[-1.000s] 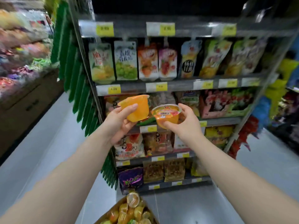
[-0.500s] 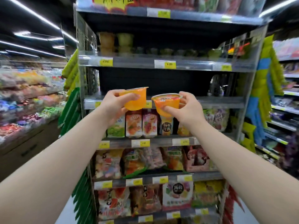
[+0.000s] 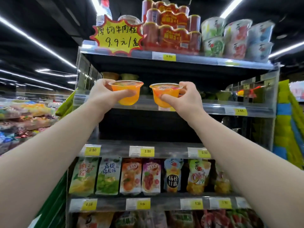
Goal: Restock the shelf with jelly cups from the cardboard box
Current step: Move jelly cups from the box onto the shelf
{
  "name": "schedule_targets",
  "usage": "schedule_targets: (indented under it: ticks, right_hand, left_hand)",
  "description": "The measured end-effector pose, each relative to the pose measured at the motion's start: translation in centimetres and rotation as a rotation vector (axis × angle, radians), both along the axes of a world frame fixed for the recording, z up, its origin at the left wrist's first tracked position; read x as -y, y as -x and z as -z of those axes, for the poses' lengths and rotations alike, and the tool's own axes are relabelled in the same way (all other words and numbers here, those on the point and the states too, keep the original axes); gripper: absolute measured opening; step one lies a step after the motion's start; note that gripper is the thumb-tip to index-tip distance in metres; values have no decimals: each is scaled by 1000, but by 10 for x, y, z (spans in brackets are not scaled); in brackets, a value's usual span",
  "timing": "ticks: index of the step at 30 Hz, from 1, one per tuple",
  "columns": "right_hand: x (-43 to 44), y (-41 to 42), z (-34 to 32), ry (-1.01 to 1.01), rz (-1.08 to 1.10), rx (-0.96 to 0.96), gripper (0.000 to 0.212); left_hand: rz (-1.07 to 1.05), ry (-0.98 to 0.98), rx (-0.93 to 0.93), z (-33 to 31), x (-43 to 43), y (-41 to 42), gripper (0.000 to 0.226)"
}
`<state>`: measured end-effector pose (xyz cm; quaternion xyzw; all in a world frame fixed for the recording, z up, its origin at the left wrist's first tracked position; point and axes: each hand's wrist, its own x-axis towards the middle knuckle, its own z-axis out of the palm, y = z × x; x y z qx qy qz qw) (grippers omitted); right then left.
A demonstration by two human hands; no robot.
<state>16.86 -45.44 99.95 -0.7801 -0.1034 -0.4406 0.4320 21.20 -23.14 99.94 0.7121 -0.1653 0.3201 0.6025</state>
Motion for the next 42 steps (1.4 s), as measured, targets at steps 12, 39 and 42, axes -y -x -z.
schedule_targets:
  ticks: [12,39,42]
  right_hand:
    - [0,-109,-70,144,104,-97,83]
    - [16,-146,-94,213,-364,-137,50]
    - [13,-142,-97,200,-445,-158,32]
  left_hand:
    - [-81,-15,15,-57,13,-84,95]
    - [401,-36,-57,-89,39,-118,68]
    - [448,-44,-18,-93,52,-118,78]
